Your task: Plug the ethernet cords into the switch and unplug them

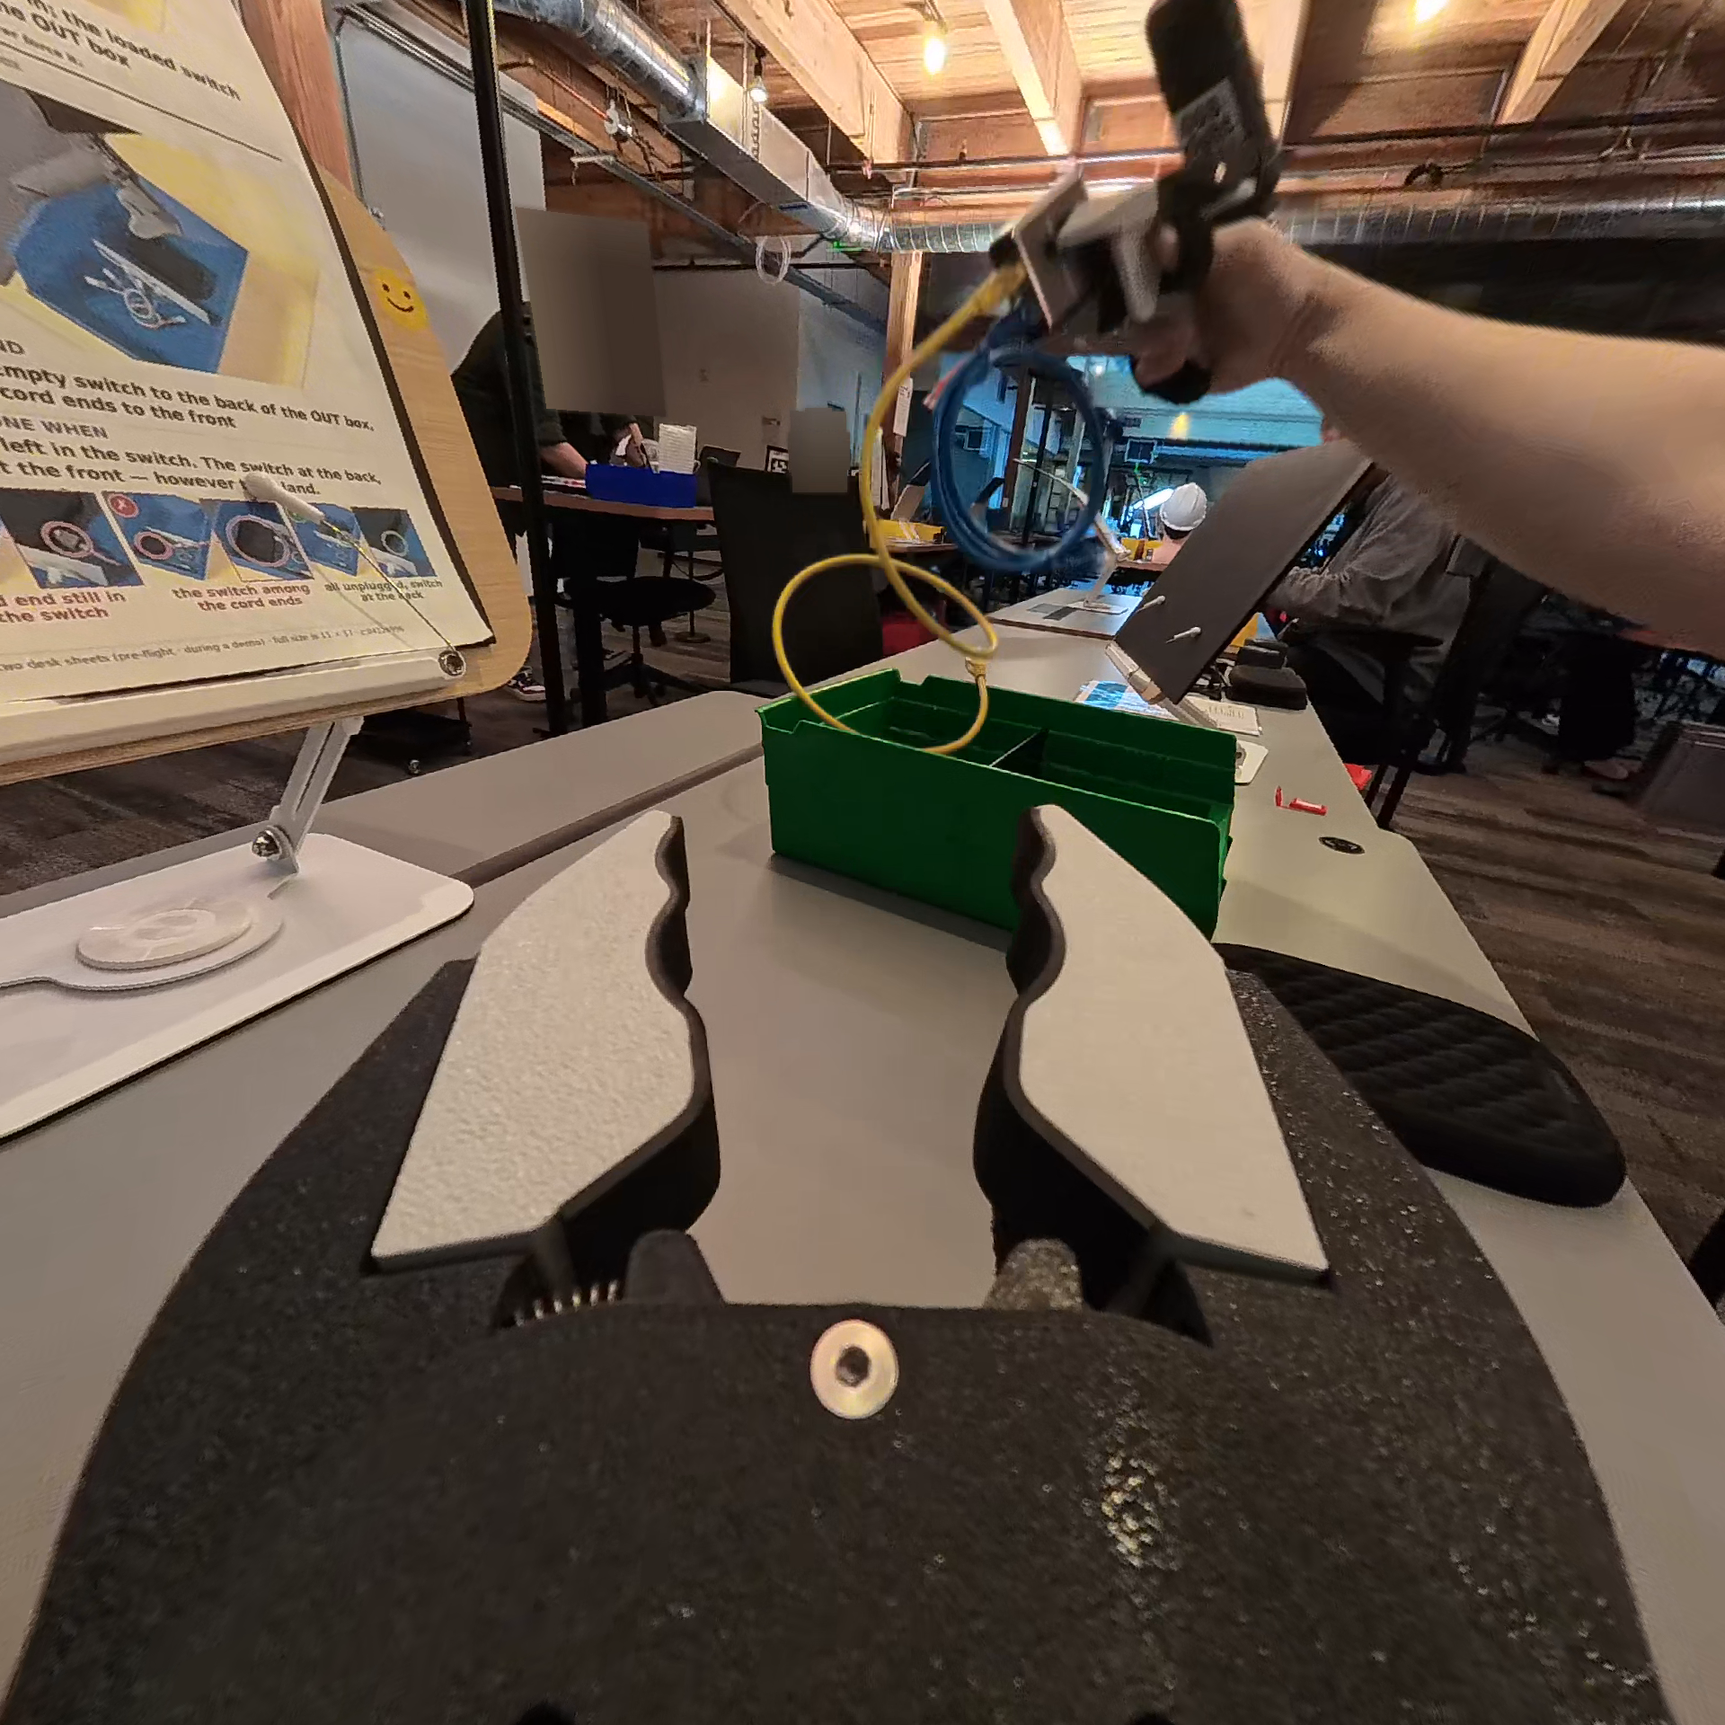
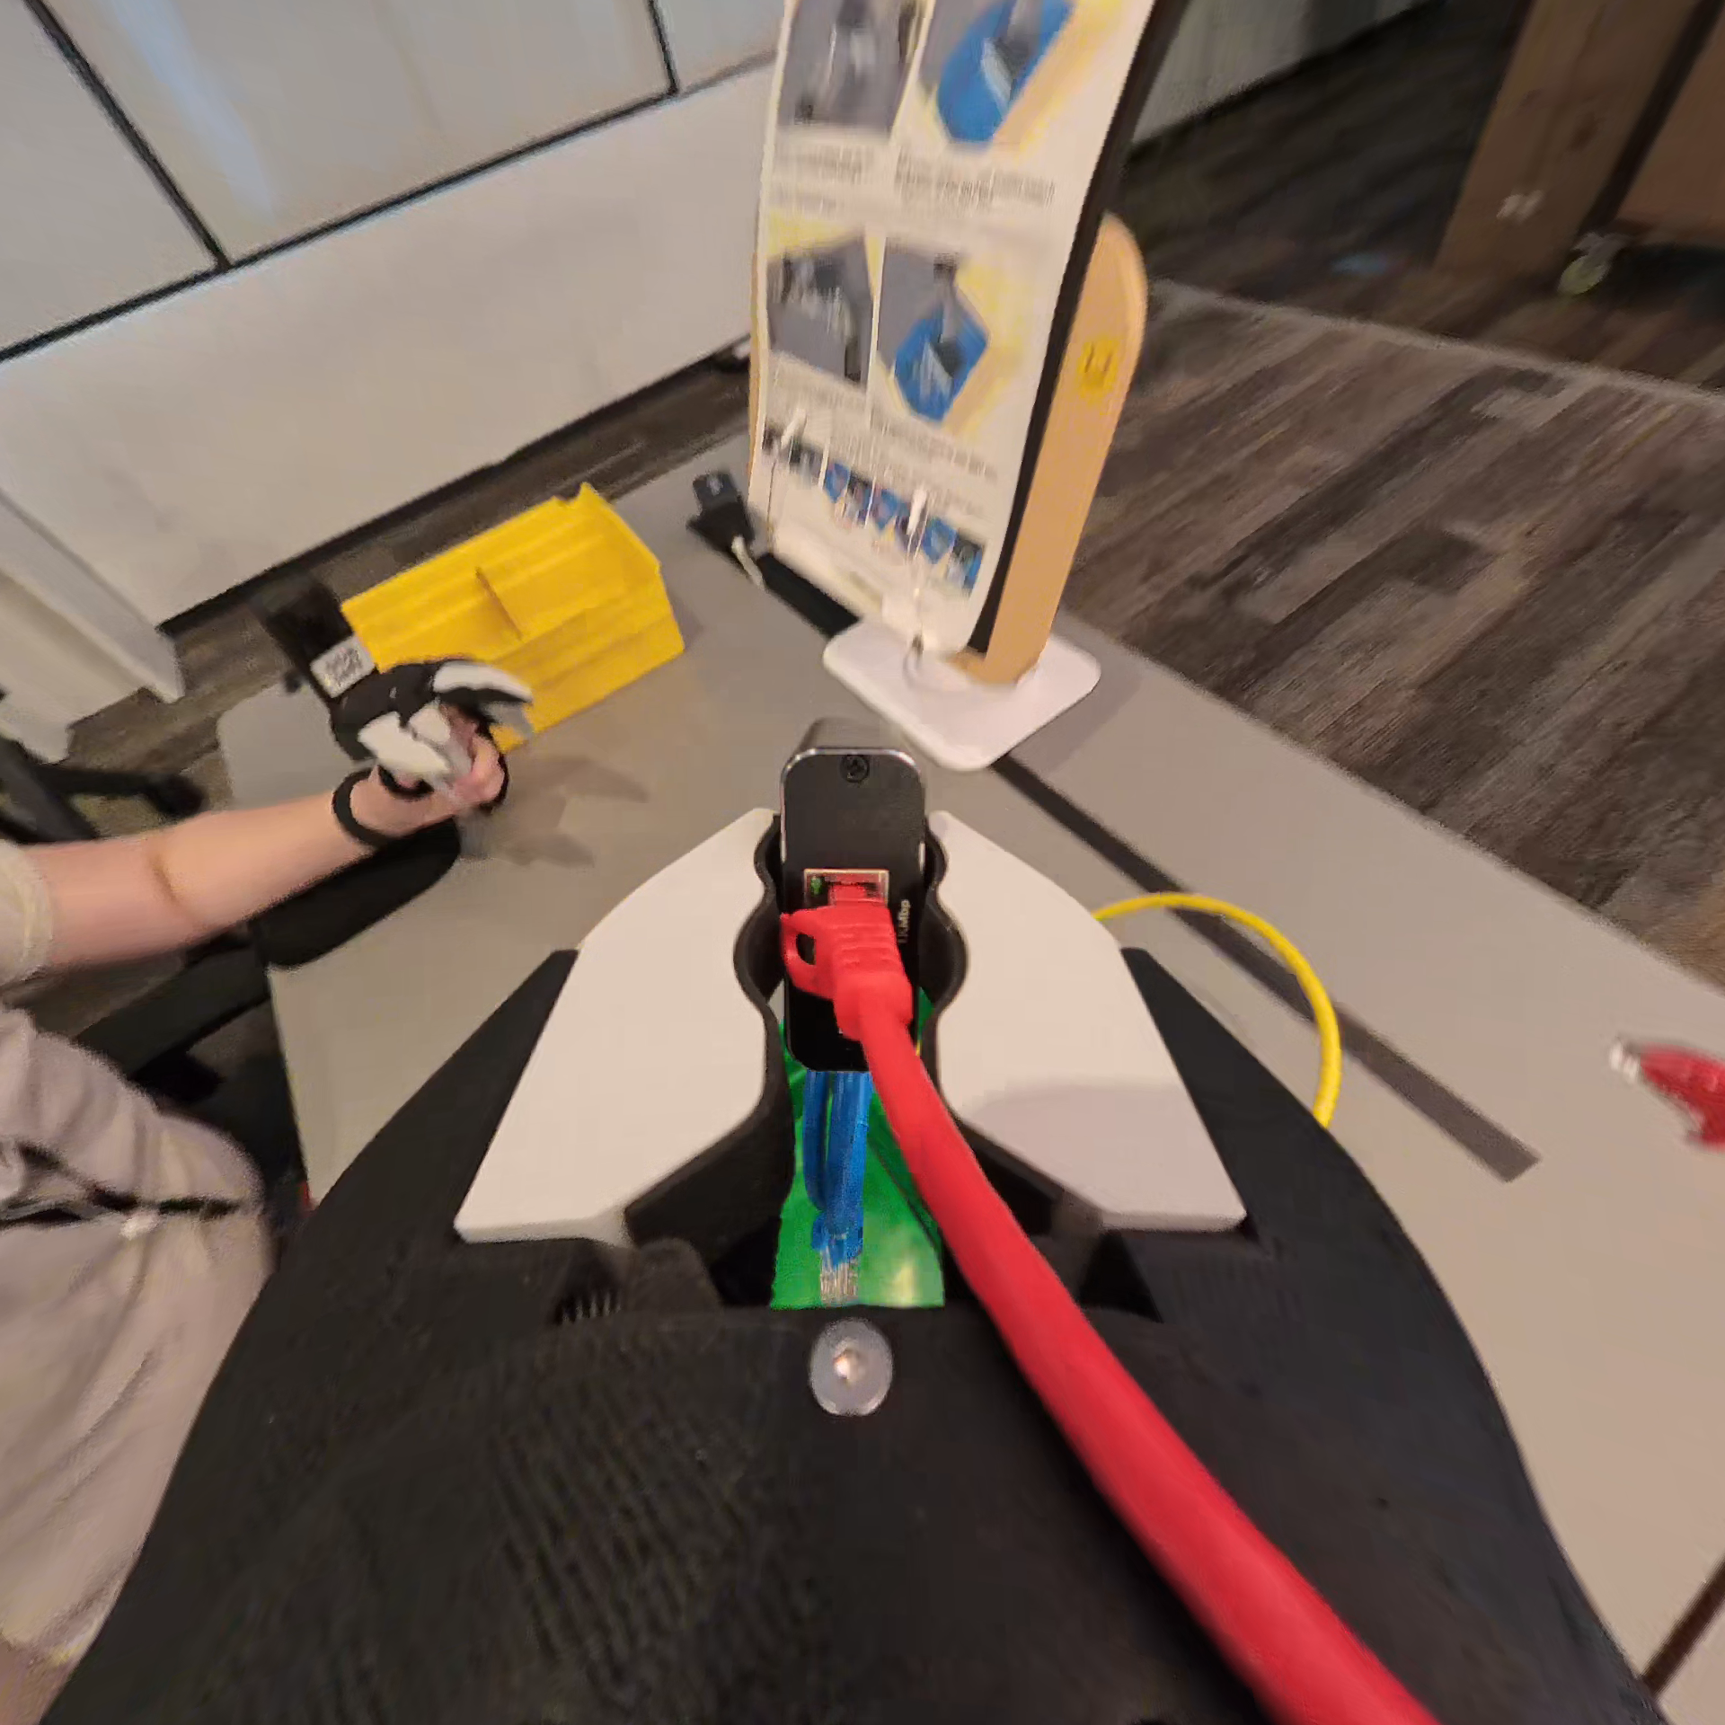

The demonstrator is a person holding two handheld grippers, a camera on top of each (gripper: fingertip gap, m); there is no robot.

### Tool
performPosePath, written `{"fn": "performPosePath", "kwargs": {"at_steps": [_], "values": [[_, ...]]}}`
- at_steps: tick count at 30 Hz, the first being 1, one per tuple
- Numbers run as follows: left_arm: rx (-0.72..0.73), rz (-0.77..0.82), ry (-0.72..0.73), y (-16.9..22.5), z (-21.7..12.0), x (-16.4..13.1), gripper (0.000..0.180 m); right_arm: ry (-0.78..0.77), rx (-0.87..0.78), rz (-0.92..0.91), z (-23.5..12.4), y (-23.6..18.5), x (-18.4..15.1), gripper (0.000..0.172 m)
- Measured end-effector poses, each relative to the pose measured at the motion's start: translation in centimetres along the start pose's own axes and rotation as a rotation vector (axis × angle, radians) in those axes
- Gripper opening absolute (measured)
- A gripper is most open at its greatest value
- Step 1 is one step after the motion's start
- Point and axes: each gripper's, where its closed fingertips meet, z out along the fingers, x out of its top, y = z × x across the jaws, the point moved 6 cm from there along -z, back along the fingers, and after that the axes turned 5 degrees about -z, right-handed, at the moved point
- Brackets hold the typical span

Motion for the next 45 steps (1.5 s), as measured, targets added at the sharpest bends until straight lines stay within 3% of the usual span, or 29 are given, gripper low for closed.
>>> {"fn": "performPosePath", "kwargs": {"at_steps": [3,6,12,17,20,25,33,40,45], "values": [[-0.006,-0.007,-0.006,0.0,0.1,-0.1,0.066,-0.114,0.078,0.061,1.8,1.6,-3.9,0.026],[-0.021,-0.023,-0.021,0.0,0.2,-0.4,0.066,-0.181,0.053,0.066,3.8,3.9,-7.4,0.026],[-0.041,-0.016,-0.047,0.3,0.6,-0.8,0.066,-0.255,0.089,-0.215,8.7,5.4,-11.3,0.026],[-0.059,-0.014,-0.071,0.7,1.0,-1.1,0.066,-0.384,0.274,-0.086,11.3,5.6,-12.5,0.026],[-0.065,-0.013,-0.086,0.8,1.1,-1.3,0.066,-0.467,0.220,0.059,12.4,7.6,-14.0,0.028],[-0.072,-0.021,-0.080,0.9,1.0,-1.2,0.066,-0.481,0.175,0.102,11.5,7.7,-16.3,0.028],[-0.083,-0.015,-0.096,1.3,1.3,-1.5,0.066,-0.343,0.205,-0.010,9.6,3.0,-17.5,0.027],[-0.091,-0.008,-0.098,1.6,1.5,-1.5,0.065,-0.450,0.197,0.206,8.0,0.5,-18.2,0.029],[-0.098,-0.013,-0.107,1.7,1.6,-1.7,0.065,-0.453,0.141,-0.085,8.0,-2.7,-18.7,0.027]]}}
